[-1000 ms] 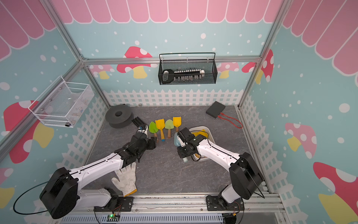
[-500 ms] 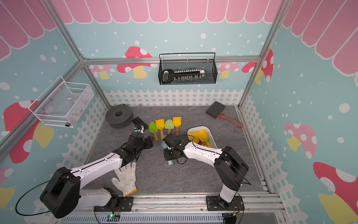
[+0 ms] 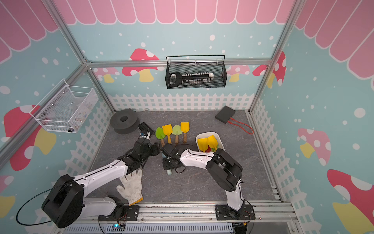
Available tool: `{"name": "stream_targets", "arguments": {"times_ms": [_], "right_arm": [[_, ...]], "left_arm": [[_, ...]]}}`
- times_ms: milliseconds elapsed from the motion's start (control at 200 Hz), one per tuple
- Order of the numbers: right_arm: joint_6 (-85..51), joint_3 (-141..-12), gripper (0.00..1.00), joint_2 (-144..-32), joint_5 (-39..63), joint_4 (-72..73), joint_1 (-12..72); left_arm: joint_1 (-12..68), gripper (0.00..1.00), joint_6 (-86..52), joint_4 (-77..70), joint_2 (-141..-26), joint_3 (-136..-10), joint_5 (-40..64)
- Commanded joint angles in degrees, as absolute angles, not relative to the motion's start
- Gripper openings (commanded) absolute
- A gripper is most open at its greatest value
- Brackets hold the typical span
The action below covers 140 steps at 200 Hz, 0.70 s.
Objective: Take the shovel out of the storage box
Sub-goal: Place the shovel at the center of the board.
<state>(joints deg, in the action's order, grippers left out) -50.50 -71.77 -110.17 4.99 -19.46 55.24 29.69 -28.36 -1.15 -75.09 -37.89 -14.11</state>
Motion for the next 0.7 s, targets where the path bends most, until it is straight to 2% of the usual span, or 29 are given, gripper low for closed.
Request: {"name": "stream_targets", "arguments": {"times_ms": [0, 270, 500, 695], "right_arm": [[-52.43, -72.84, 0.2, -111.79, 4.6, -17.92, 56.07], [-56.19, -68.93, 0.23, -112.37, 4.35, -12.37, 57.04], [-56.51, -69.35, 0.31, -113.09, 4.26, -12.21, 57.57], [-56.49, -68.74, 0.34, -111.84, 2.98, -12.45, 57.92]], "left_arm": [[29.44, 0.69, -29.36, -1.58, -74.28, -37.35, -13.4], [29.36, 0.69, -29.58, -1.94, -74.26, -37.22, -13.04], [29.36, 0.69, -29.45, -1.52, -73.94, -37.35, -13.1], [29.36, 0.69, -29.44, -1.43, -73.52, -37.26, -13.27]]}}
